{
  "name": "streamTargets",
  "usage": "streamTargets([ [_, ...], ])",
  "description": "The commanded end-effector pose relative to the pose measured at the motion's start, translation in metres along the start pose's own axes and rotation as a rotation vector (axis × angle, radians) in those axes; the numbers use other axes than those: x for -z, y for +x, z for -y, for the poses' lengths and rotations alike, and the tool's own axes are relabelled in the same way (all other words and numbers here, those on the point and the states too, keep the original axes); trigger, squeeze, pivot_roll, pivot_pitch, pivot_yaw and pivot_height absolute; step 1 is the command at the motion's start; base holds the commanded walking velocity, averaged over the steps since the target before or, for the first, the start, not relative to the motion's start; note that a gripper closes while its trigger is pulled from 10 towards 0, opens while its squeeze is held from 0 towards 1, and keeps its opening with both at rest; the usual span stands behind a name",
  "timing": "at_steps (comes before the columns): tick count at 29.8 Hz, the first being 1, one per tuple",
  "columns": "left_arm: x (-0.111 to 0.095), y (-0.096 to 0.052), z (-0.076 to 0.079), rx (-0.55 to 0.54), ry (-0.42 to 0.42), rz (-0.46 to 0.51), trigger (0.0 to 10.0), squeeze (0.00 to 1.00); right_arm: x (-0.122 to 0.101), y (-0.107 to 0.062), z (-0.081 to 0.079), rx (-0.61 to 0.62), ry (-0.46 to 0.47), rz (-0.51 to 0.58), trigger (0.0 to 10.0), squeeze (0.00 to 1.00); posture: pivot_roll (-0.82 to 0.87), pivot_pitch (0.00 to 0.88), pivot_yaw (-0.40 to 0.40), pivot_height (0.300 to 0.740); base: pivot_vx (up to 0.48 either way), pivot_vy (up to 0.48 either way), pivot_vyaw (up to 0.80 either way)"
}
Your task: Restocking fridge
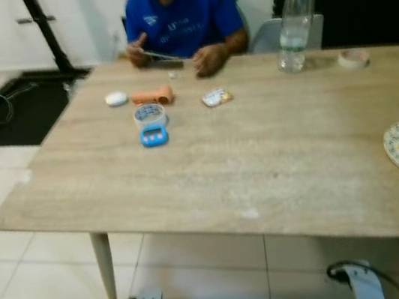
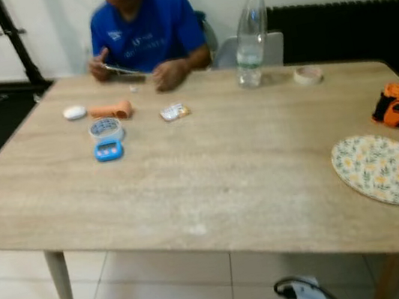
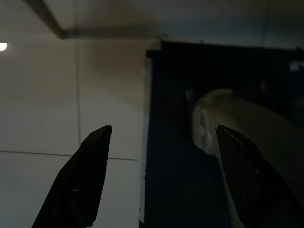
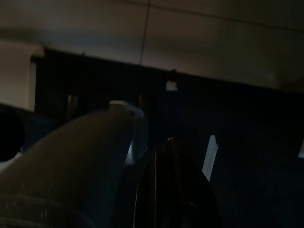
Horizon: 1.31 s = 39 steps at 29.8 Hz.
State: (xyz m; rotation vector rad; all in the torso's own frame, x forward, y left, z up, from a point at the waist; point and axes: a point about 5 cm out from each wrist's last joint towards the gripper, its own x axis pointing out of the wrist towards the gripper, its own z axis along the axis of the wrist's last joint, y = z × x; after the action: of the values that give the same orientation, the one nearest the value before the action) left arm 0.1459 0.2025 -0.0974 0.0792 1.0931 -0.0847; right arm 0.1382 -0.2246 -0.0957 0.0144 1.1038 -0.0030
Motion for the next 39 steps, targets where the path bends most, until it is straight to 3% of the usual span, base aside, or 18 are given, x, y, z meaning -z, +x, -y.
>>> streamTargets([
  [1,0.008,-0.001,0.001,0.005,0.002,-0.027,10.0,0.0,-0.002,0.0,0.002,0.001,-0.012,0.003,10.0,0.0,0.0,0.002,0.029,0.74,0.0,0.0,0.8],
  [9,0.01,-0.001,0.002,0.013,0.023,-0.04,10.0,0.0,-0.001,-0.001,0.004,0.024,0.015,0.003,10.0,0.0,0.0,0.002,0.028,0.74,0.0,-0.345,0.33],
  [17,0.01,-0.001,0.0,-0.021,-0.032,-0.024,10.0,0.0,0.001,-0.001,0.006,0.029,0.01,-0.004,10.0,0.0,0.0,0.001,0.028,0.74,0.0,-0.057,0.0],
  [22,0.012,-0.002,-0.002,-0.089,-0.139,0.003,10.0,0.0,0.002,-0.002,0.007,0.032,0.006,-0.008,10.0,0.0,0.01,0.0,0.024,0.74,0.0,0.0,0.0],
  [24,0.013,-0.003,-0.004,-0.169,-0.255,0.033,10.0,0.0,0.002,-0.002,0.008,0.034,0.002,-0.01,10.0,0.0,0.01,0.0,0.023,0.74,0.0,0.0,0.0],
  [25,0.013,-0.003,-0.004,-0.169,-0.255,0.033,10.0,0.0,0.002,-0.002,0.008,0.034,0.002,-0.01,10.0,0.0,0.01,0.0,0.023,0.74,0.0,0.0,0.0],
  [28,0.017,-0.005,-0.007,-0.309,-0.482,0.092,10.0,0.0,0.002,-0.002,0.009,0.035,-0.002,-0.012,10.0,0.0,0.01,0.0,0.022,0.74,0.0,0.0,0.0],
  [29,0.001,-0.011,-0.043,-0.384,-0.534,0.156,10.0,1.0,0.002,-0.002,0.009,0.035,-0.004,-0.013,10.0,0.0,0.01,0.0,0.022,0.74,0.0,0.0,0.0],
  [30,0.001,-0.011,-0.043,-0.384,-0.534,0.156,10.0,1.0,0.002,-0.002,0.009,0.035,-0.004,-0.013,10.0,0.0,0.01,0.0,0.022,0.74,0.0,0.0,0.0],
  [31,-0.012,-0.017,-0.069,-0.432,-0.564,0.206,10.0,1.0,0.002,-0.002,0.009,0.035,-0.005,-0.013,10.0,0.0,0.01,0.0,0.022,0.74,0.0,0.0,0.0],
  [32,-0.012,-0.017,-0.069,-0.432,-0.564,0.206,10.0,1.0,0.002,-0.002,0.009,0.035,-0.005,-0.013,10.0,0.0,0.01,0.0,0.022,0.74,0.0,0.0,0.0],
  [33,-0.025,-0.027,-0.096,-0.492,-0.624,0.274,10.0,1.0,0.002,-0.002,0.009,0.035,-0.006,-0.013,10.0,0.0,0.01,0.0,0.022,0.74,0.0,0.0,0.0],
  [35,-0.025,-0.027,-0.096,-0.492,-0.624,0.274,10.0,1.0,0.002,-0.002,0.009,0.035,-0.006,-0.013,10.0,0.0,0.01,0.0,0.022,0.74,0.0,0.0,0.0],
  [38,-0.069,-0.064,-0.162,-0.664,-0.825,0.561,10.0,1.0,0.003,-0.002,0.009,0.033,-0.012,-0.016,10.0,0.0,0.01,0.002,0.024,0.74,0.0,0.0,0.0],
  [39,-0.069,-0.064,-0.162,-0.664,-0.825,0.561,10.0,1.0,0.003,-0.002,0.009,0.033,-0.012,-0.016,10.0,0.0,0.01,0.002,0.024,0.74,0.0,0.0,0.0],
])
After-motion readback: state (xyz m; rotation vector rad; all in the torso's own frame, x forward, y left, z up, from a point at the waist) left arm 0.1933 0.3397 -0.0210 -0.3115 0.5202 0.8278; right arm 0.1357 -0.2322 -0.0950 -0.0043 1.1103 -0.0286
